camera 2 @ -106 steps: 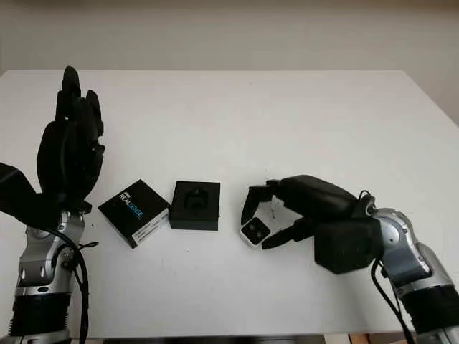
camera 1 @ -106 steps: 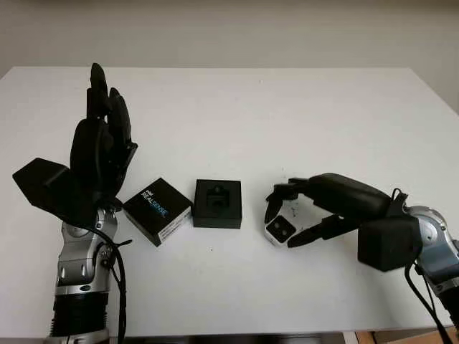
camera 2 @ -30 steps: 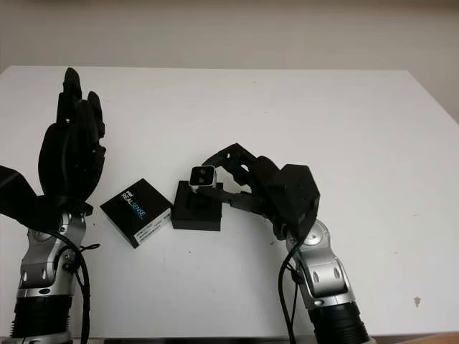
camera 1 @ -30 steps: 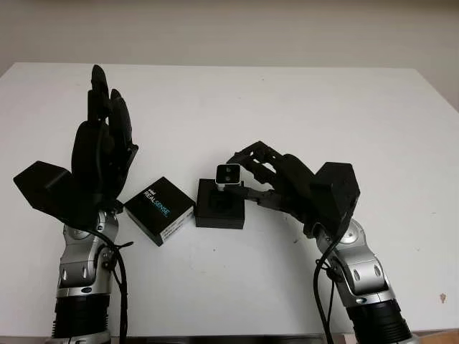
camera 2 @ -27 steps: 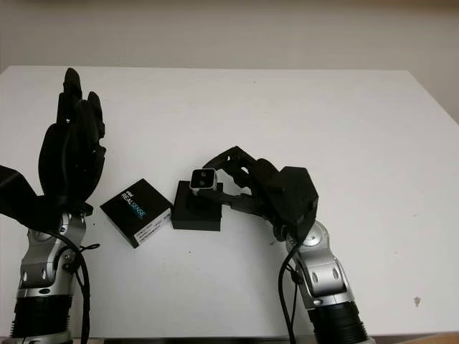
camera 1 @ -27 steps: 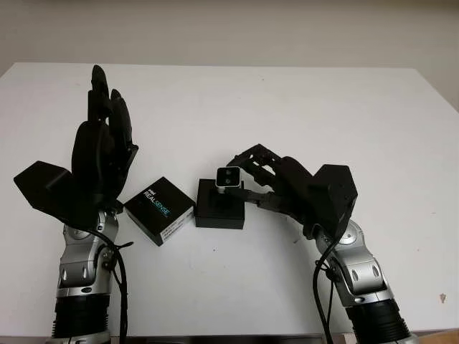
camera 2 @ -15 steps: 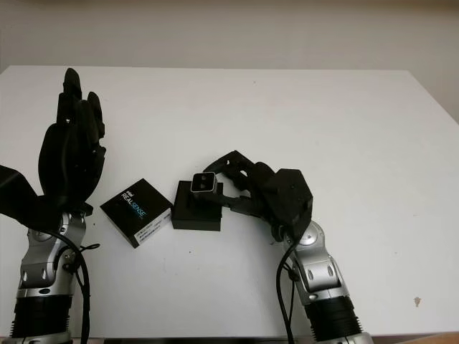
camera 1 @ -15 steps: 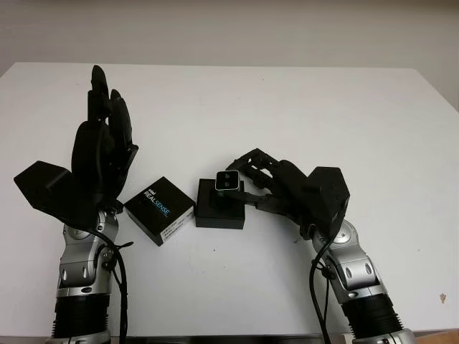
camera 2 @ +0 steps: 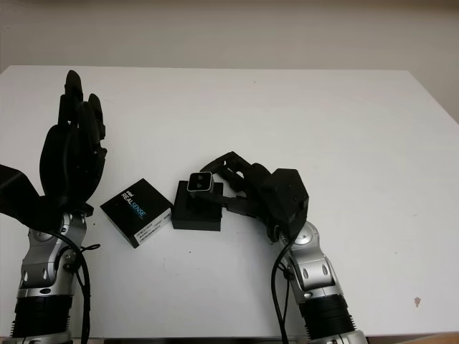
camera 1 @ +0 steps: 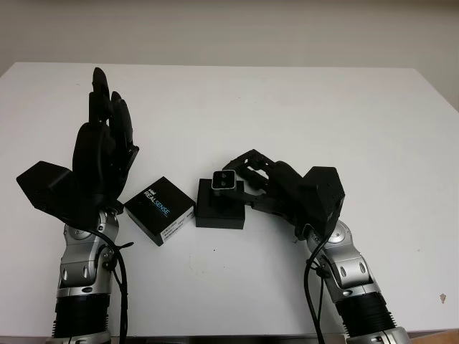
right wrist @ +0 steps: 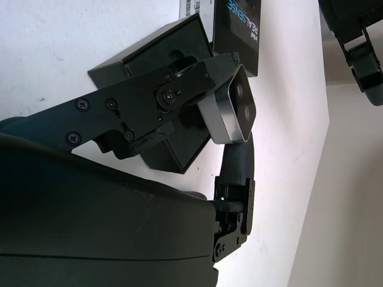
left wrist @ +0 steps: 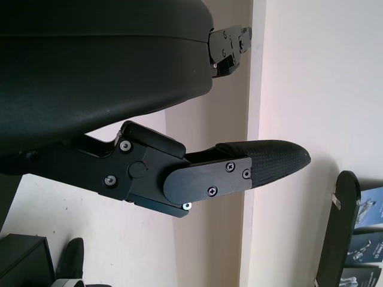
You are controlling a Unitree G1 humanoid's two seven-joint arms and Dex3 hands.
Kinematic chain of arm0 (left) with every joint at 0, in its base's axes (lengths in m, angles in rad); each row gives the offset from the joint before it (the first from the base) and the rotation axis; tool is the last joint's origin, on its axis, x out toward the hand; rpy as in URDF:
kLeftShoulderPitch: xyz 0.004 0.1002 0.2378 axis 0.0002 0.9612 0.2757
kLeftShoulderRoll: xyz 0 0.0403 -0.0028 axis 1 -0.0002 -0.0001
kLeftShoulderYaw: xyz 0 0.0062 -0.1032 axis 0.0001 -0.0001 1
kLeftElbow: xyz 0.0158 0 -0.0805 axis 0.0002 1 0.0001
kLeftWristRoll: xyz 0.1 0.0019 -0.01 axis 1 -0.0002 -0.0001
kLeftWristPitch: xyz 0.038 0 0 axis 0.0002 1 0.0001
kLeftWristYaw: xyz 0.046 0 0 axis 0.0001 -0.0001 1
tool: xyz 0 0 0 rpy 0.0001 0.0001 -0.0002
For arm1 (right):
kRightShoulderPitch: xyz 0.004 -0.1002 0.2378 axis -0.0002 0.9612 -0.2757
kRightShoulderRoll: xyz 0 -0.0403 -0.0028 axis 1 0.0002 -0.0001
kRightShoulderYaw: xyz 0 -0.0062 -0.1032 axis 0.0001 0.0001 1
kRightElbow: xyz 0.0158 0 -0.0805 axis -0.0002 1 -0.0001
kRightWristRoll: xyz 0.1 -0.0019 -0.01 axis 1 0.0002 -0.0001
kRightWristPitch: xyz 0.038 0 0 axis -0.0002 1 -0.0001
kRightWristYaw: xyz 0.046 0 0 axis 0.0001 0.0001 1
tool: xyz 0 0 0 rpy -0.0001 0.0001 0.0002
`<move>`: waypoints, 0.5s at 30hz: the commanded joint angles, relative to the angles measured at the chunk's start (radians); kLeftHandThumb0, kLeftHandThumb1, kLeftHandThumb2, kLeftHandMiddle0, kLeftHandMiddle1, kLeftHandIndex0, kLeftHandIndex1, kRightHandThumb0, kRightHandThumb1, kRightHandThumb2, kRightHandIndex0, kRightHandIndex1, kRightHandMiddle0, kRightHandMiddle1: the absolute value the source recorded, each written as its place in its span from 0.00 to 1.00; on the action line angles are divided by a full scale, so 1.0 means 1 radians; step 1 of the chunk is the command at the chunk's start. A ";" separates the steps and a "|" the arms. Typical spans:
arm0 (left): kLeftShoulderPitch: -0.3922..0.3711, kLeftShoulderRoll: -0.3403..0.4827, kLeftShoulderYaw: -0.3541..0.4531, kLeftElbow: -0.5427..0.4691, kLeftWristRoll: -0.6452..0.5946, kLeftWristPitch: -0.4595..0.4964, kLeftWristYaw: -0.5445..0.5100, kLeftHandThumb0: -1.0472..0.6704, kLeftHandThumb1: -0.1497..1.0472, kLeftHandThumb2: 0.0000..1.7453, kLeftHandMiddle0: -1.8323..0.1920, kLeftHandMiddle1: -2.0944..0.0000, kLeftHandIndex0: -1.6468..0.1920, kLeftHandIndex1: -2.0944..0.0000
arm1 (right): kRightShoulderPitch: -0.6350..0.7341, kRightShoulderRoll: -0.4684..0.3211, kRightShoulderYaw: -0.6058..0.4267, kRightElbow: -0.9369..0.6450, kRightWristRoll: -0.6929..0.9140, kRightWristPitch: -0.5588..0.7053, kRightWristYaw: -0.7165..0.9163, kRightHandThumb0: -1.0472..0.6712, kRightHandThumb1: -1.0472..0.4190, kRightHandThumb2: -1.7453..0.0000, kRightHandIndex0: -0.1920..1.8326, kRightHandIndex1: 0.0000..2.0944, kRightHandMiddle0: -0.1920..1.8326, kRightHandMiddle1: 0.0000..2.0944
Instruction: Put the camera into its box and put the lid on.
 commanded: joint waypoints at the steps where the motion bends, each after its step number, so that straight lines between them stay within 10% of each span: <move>1: -0.004 0.005 -0.001 0.003 0.006 -0.008 -0.003 0.15 1.00 0.34 1.00 1.00 1.00 1.00 | -0.016 0.006 -0.001 -0.005 0.008 0.006 0.004 0.39 0.06 0.97 0.20 0.03 0.22 0.79; 15: -0.003 0.000 0.001 0.001 -0.001 -0.006 -0.001 0.14 1.00 0.34 1.00 1.00 1.00 1.00 | -0.012 0.001 0.011 -0.004 -0.014 0.000 0.014 0.38 0.06 0.97 0.21 0.03 0.23 0.78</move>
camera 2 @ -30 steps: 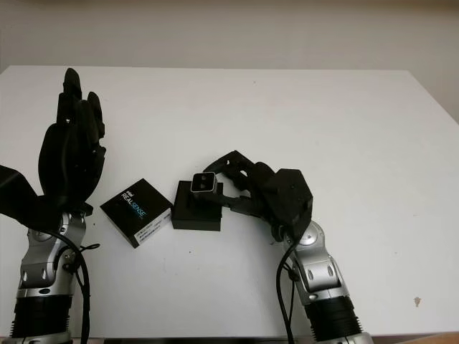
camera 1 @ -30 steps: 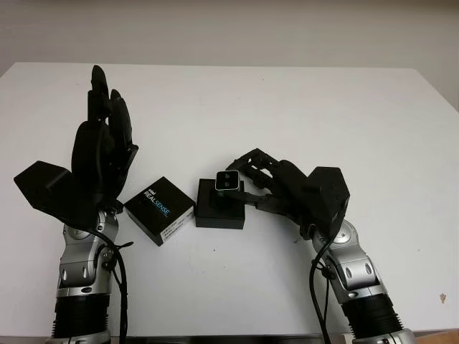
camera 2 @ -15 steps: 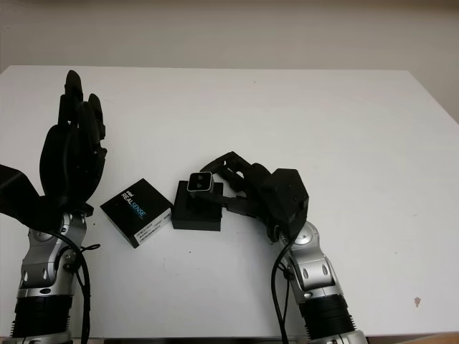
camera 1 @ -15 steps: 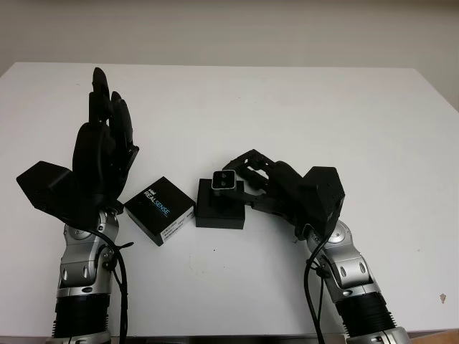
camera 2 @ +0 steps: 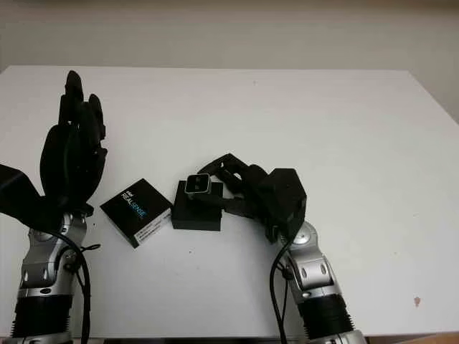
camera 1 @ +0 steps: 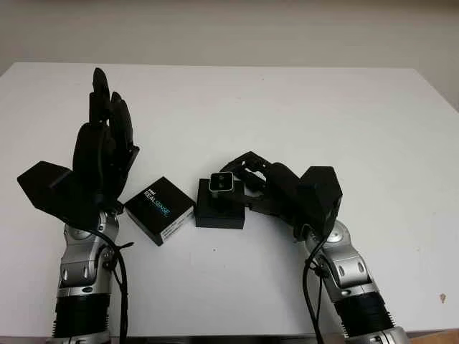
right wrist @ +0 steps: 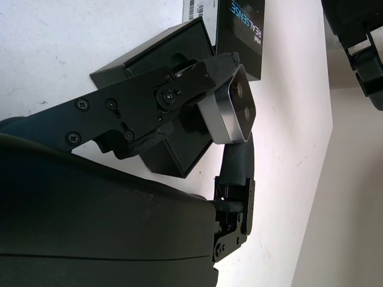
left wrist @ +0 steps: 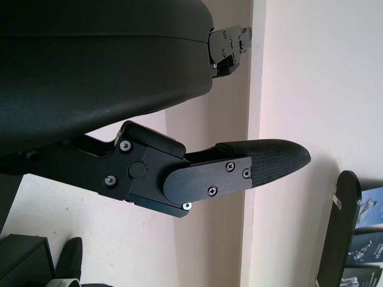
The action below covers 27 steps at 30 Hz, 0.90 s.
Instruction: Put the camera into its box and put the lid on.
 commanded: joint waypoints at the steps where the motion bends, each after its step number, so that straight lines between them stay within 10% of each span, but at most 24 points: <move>1: -0.004 0.000 0.001 -0.001 -0.002 -0.002 -0.001 0.14 1.00 0.34 1.00 1.00 1.00 1.00 | -0.010 0.000 0.008 -0.002 -0.003 -0.005 0.002 0.38 0.06 0.97 0.21 0.03 0.23 0.78; 27: -0.003 0.002 -0.002 -0.004 -0.002 -0.001 -0.001 0.14 1.00 0.33 1.00 1.00 1.00 1.00 | -0.007 -0.021 0.036 0.045 -0.055 -0.095 0.020 0.38 0.06 0.97 0.21 0.03 0.23 0.78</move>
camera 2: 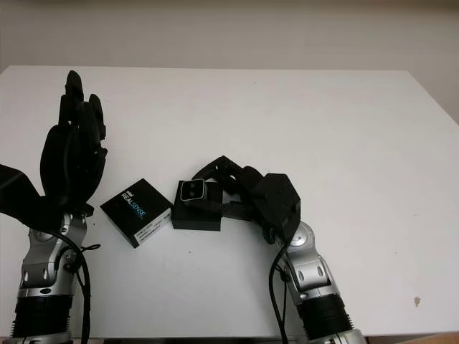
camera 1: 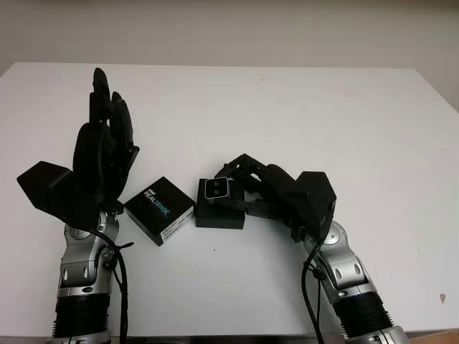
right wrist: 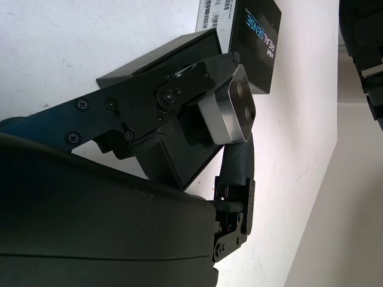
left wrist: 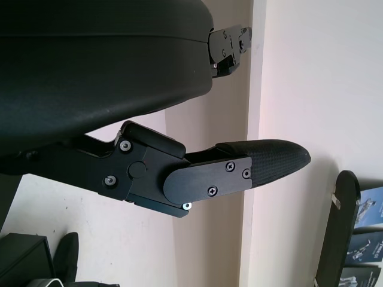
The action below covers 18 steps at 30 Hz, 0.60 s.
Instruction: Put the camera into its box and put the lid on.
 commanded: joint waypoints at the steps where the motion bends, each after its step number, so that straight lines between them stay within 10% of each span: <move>1: -0.003 0.002 -0.001 -0.003 0.001 -0.003 -0.004 0.14 1.00 0.33 1.00 1.00 1.00 1.00 | -0.005 -0.010 0.005 0.010 -0.008 -0.011 0.001 0.38 0.06 0.97 0.20 0.02 0.23 0.78; 18: -0.002 0.000 0.001 -0.008 0.000 -0.009 -0.001 0.14 1.00 0.34 1.00 1.00 1.00 1.00 | 0.001 -0.014 -0.002 0.036 -0.047 -0.060 -0.041 0.38 0.07 0.97 0.21 0.03 0.25 0.79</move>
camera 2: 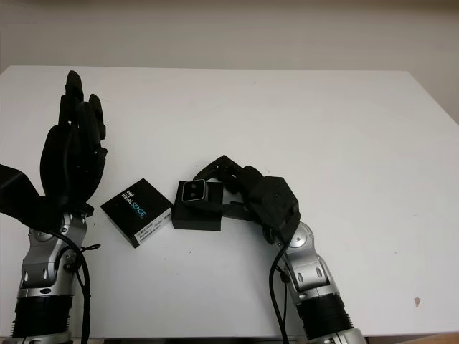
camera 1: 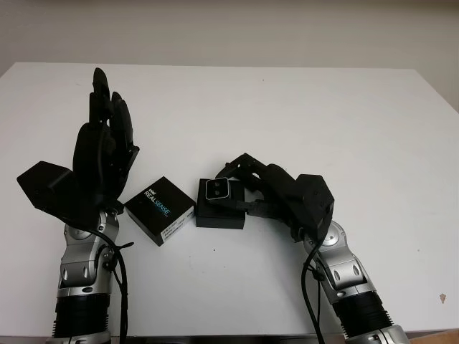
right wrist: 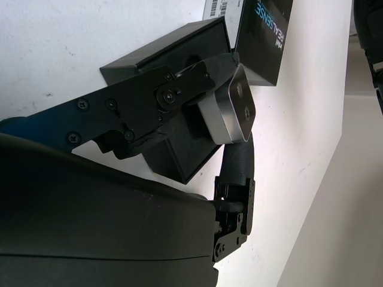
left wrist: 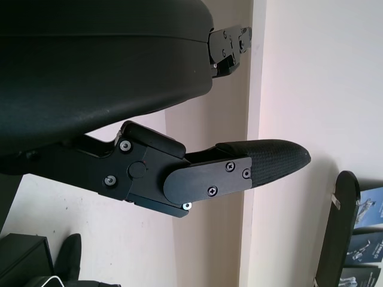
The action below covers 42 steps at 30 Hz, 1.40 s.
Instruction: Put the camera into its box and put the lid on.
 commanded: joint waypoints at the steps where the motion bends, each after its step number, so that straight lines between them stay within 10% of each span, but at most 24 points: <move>1: -0.001 0.000 0.000 -0.009 0.002 -0.008 -0.001 0.14 1.00 0.34 1.00 1.00 1.00 1.00 | 0.004 -0.015 -0.003 0.012 -0.007 -0.020 -0.006 0.38 0.07 0.97 0.21 0.03 0.25 0.79; 42: -0.004 -0.002 -0.001 -0.011 -0.003 0.004 0.001 0.14 1.00 0.34 1.00 1.00 1.00 1.00 | -0.005 -0.024 0.008 0.030 0.009 -0.037 0.066 0.37 0.07 0.97 0.21 0.03 0.24 0.79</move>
